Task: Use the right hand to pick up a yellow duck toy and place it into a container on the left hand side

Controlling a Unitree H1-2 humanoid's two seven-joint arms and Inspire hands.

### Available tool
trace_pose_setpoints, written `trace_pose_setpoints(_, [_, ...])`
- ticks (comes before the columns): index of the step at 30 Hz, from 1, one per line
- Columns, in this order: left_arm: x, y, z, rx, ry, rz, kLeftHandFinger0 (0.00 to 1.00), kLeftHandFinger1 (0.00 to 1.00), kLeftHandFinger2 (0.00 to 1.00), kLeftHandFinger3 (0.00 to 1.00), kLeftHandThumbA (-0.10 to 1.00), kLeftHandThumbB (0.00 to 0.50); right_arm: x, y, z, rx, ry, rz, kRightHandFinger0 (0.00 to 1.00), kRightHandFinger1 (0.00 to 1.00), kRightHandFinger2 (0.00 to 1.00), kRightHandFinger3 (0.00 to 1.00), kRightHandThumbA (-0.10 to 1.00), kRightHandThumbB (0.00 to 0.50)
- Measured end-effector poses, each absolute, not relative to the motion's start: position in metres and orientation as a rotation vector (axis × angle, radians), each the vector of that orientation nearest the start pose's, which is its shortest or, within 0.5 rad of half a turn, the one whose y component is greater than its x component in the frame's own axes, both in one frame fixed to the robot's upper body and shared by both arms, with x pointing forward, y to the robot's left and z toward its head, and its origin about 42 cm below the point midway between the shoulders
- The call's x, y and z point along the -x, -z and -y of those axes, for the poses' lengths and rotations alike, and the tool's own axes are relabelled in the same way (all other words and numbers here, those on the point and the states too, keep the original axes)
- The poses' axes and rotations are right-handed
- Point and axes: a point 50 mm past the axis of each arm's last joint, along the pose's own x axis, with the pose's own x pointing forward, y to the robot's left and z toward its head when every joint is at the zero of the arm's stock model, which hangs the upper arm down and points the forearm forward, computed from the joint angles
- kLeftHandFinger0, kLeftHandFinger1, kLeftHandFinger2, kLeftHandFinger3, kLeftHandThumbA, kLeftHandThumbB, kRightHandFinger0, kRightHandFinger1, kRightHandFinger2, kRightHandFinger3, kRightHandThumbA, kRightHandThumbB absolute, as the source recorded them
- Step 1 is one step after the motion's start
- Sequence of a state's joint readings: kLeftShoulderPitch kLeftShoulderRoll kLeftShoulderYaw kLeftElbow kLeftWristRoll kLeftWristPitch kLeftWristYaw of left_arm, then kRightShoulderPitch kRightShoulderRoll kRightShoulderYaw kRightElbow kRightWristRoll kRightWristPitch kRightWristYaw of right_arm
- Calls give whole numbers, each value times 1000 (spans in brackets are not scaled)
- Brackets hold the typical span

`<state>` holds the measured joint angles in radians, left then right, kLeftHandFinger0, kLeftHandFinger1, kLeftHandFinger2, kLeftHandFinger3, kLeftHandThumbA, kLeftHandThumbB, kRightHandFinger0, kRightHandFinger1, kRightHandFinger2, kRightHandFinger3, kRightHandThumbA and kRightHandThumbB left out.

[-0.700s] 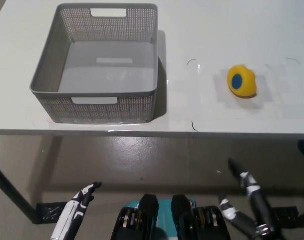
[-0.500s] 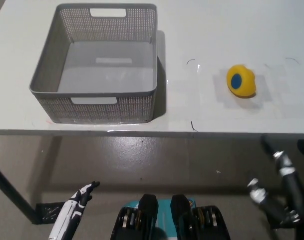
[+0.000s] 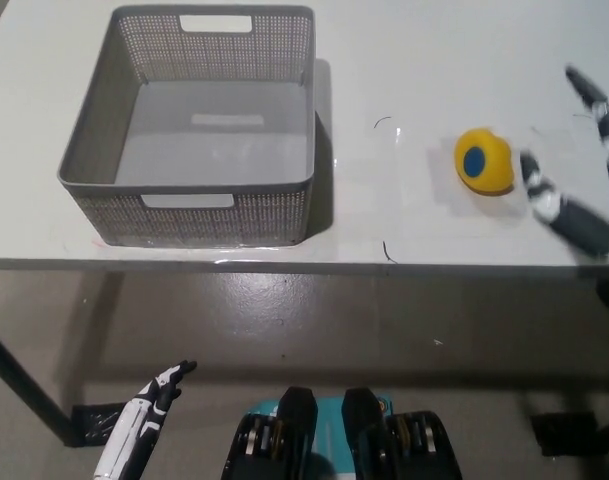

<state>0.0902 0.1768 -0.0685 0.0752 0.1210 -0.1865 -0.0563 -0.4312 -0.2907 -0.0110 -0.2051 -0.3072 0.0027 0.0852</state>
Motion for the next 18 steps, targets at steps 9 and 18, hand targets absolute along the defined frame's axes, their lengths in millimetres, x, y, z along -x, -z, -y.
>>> trace_pose_setpoints(9, [-248, -66, -257, -291, 131, 13, 1000, 1000, 1000, 1000, 1000, 293, -475, -344, 249, 773, -138, 425, 1000, 1000, 1000, 1000, 837, 410])
trace_pose_setpoints(18, [-244, -63, -258, -289, 136, 4, 1000, 1000, 1000, 1000, 1000, 285, -549, -348, 249, 937, -216, 131, 1000, 1000, 1000, 1000, 736, 500])
